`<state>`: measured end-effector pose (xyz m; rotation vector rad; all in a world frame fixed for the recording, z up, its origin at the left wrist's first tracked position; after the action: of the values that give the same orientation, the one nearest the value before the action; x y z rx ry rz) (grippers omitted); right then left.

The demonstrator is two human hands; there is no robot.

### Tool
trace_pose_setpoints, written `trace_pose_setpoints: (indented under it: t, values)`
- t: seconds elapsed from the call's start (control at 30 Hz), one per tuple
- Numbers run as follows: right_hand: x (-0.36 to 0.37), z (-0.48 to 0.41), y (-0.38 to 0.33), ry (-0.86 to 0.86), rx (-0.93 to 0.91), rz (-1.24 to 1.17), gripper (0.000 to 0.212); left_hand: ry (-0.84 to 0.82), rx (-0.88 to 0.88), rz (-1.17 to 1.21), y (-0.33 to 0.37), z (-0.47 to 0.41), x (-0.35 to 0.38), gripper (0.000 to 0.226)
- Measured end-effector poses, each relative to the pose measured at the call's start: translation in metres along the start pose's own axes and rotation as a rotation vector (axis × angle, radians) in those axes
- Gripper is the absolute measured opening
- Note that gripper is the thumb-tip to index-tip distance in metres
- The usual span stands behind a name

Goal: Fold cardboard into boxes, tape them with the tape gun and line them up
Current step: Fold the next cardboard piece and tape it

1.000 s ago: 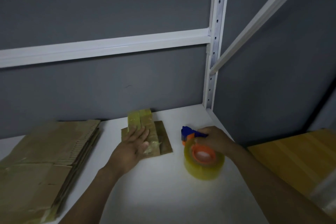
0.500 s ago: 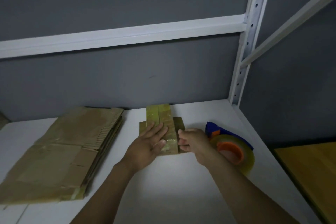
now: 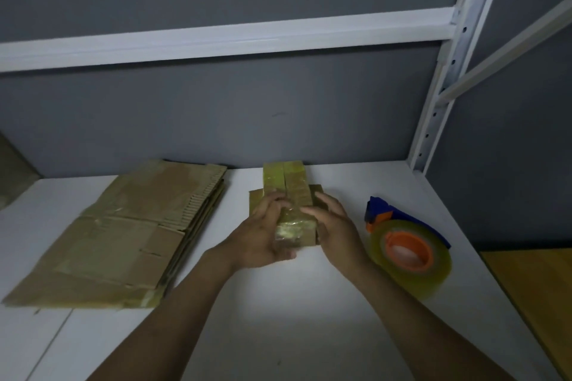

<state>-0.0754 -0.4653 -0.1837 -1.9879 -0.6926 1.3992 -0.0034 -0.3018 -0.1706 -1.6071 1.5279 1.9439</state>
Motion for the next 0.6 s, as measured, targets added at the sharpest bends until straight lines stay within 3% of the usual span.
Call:
trace_pose_setpoints:
  t: [0.1, 0.3, 0.43, 0.6]
  values:
    - [-0.005, -0.009, 0.009, -0.122, -0.229, 0.183, 0.046, -0.040, 0.084, -0.061, -0.016, 0.004, -0.016, 0.084]
    - [-0.020, -0.029, 0.019, -0.347, -0.319, 0.442, 0.054, -0.124, 0.046, 0.007, -0.037, 0.001, -0.032, 0.056]
    - [-0.019, -0.032, 0.020, -0.290, -0.447, 0.407, 0.055, 0.053, 0.112, 0.008, -0.043, 0.000, -0.025, 0.051]
    - [-0.007, -0.029, 0.015, -0.171, -0.450, 0.437, 0.050, 0.316, 0.159, 0.073, -0.042, 0.006, -0.009, 0.058]
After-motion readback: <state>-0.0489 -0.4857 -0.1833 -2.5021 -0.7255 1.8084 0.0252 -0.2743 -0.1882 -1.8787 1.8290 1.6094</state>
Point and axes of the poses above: each hand's wrist, its own z-axis away from the middle knuckle, its own x-axis out of the palm, y = z × x, the point moved 3 cm from there along -z, towards the middle knuckle, and after that the axes turned 9 degrees about z, right-handed, at the moved point
